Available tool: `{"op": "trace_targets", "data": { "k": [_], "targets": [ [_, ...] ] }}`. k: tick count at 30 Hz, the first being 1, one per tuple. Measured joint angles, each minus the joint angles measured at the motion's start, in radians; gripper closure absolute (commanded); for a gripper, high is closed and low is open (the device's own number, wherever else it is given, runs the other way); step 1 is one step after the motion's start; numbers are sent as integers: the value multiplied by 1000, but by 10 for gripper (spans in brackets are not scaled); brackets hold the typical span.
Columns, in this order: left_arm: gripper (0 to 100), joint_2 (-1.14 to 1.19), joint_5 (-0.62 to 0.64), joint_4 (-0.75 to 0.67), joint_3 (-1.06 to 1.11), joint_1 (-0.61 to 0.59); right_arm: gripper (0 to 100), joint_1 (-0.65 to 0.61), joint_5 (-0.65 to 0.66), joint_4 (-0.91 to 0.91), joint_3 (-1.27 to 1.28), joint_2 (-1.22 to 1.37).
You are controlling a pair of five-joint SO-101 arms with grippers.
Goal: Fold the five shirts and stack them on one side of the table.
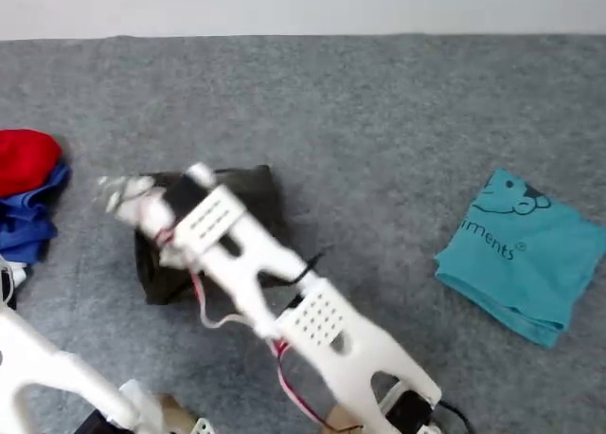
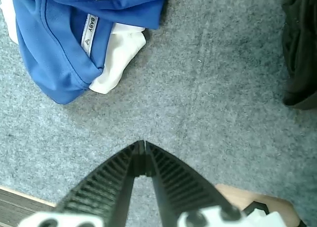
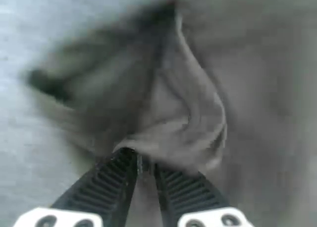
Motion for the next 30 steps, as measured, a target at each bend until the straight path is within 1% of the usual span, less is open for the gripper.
{"op": "trace_targets", "data": {
  "k": [5,9,12,17,20,23,30],
  "targets": [
    [993,0,0,0,0,0,989,-121,-25,0,0,-89],
    [993,0,0,0,0,0,989,-133,-28,0,0,-198],
    [993,0,0,0,0,0,989,-86,-28,0,0,-264],
    [993,0,0,0,0,0,989,86,-28,2,9,-285],
    [993,0,0,0,0,0,989,166,-31,2,83,-305],
    [993,0,0,0,0,0,989,190,-49,2,222,-371],
    [993,0,3,6,-58,0,989,186,-187,2,660,-589]
  ]
}}
